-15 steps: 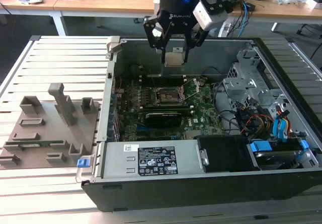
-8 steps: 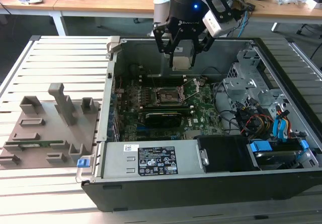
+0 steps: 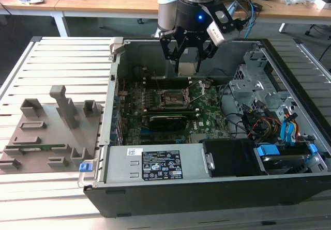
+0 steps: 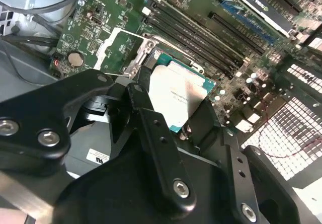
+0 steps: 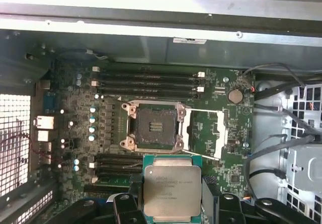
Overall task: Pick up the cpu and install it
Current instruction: 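Pick up the cpu and move it towards the insertion slot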
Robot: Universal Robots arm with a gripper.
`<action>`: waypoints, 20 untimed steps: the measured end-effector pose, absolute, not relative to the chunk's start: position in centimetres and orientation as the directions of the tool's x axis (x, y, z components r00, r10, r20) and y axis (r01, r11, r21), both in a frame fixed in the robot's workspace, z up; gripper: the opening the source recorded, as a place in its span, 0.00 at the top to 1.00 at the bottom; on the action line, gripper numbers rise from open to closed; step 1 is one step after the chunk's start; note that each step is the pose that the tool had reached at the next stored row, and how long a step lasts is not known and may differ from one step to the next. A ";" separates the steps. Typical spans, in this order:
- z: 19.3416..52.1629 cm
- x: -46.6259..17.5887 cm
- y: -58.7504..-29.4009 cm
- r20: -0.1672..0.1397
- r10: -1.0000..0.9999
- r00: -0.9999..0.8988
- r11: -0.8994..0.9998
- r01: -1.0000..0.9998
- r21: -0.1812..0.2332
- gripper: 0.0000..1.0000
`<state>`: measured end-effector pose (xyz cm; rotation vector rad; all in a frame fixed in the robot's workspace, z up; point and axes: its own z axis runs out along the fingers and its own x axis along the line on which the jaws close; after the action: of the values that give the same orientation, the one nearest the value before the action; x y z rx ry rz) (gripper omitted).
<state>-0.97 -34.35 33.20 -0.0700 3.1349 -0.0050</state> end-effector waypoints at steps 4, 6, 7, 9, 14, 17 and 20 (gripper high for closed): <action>32.7 -1.0 -34.3 -0.006 -0.045 -0.999 0.999 -0.044 -0.004 0.45; 32.4 -1.0 -34.3 -0.006 -0.044 -0.999 0.999 -0.044 -0.003 0.45; 32.2 -1.0 -34.3 -0.006 -0.044 -0.999 0.999 -0.044 -0.004 0.45; 31.9 -0.9 -34.3 -0.006 -0.044 -0.999 0.999 -0.044 -0.003 0.45; 31.0 -0.9 -34.3 -0.006 -0.044 -0.999 0.999 -0.044 -0.003 0.45; 30.9 -0.9 -34.3 -0.006 -0.044 -0.999 0.999 -0.044 -0.004 0.45; 30.9 -0.9 -34.3 -0.006 -0.044 -0.999 0.999 -0.044 -0.004 0.45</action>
<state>-0.92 -34.31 30.90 -0.0697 3.1350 -0.0054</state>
